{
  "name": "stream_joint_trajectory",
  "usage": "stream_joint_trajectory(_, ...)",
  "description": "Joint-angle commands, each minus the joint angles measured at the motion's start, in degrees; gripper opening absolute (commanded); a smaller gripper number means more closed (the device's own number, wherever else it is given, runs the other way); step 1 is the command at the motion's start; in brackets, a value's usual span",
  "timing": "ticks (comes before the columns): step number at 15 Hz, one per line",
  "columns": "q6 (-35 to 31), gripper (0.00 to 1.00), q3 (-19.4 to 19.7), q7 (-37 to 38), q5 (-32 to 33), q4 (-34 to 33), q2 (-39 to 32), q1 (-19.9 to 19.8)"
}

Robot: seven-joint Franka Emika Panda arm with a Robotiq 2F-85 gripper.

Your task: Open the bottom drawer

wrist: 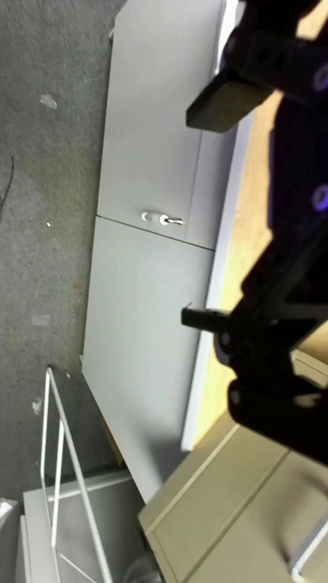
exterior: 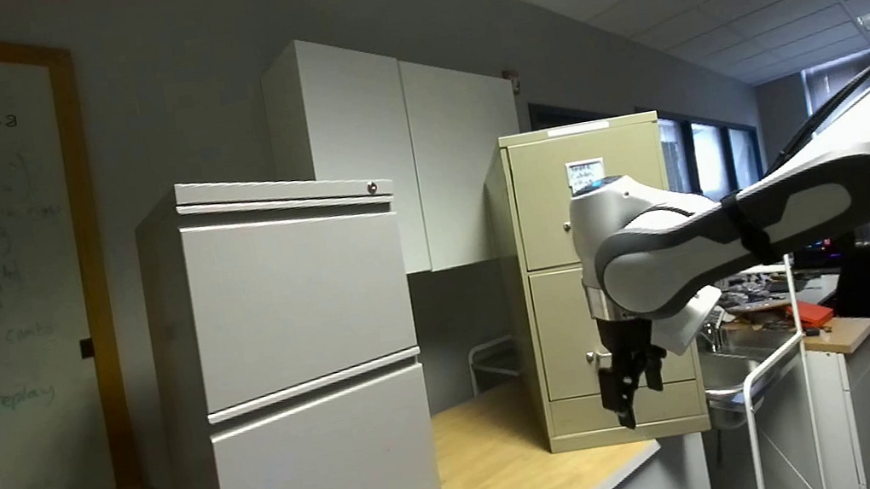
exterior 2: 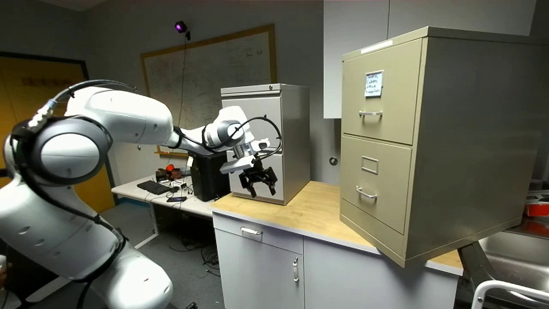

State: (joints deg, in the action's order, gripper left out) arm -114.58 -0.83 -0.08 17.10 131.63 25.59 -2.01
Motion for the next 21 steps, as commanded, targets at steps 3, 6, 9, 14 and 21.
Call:
stream_joint_trajectory(3, -5.7, 1.0, -0.1, -0.2, 9.4, -10.6, -9.1, -2.3)
stream_joint_trajectory(6, -8.4, 1.0, 0.6, -0.3, 13.0, -16.3, -15.1, -3.4)
stream_joint_trajectory(9, -9.1, 1.0, 1.5, -0.2, 15.4, -22.8, -21.6, -4.0)
stream_joint_trajectory(14, -8.8, 1.0, 4.0, -0.9, 18.4, -33.0, -30.9, -4.0)
stream_joint_trajectory(21, -8.5, 1.0, 8.0, -2.9, 23.9, -39.1, -38.7, -4.5)
